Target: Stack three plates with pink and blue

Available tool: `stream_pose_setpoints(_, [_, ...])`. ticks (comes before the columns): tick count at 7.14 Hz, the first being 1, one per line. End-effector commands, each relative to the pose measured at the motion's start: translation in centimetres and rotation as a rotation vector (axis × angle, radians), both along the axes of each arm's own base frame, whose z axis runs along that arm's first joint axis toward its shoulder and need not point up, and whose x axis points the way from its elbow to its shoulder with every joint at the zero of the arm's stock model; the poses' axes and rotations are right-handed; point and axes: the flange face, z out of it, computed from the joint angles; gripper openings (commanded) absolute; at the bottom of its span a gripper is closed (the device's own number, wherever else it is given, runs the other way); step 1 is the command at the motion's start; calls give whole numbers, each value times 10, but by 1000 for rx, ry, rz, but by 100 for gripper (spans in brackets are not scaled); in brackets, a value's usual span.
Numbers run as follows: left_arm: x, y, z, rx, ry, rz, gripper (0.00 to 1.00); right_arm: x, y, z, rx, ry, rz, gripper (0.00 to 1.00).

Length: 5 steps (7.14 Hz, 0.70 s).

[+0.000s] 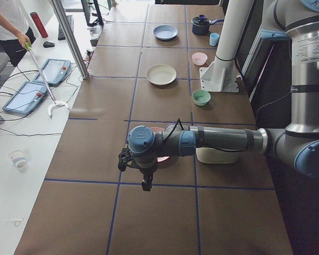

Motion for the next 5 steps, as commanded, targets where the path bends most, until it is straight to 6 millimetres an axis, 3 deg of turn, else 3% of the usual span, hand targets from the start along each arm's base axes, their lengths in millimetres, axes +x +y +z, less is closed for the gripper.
stream_pose_setpoints(1, [1,1,-1,-3,10,-5,100,0,1,1,-6,-5,1,100])
stream_pose_setpoints(2, [1,-3,-6,4,11,-8,100,0,1,2,-6,-4,1,100])
stream_pose_setpoints(4, [3,9,1,-3,27,0,100,-1,2,14,-30,-7,-1,100])
stream_pose_setpoints(5, [25,4,-1,13,68,38,100,-1,1,12,-23,-8,-2,100])
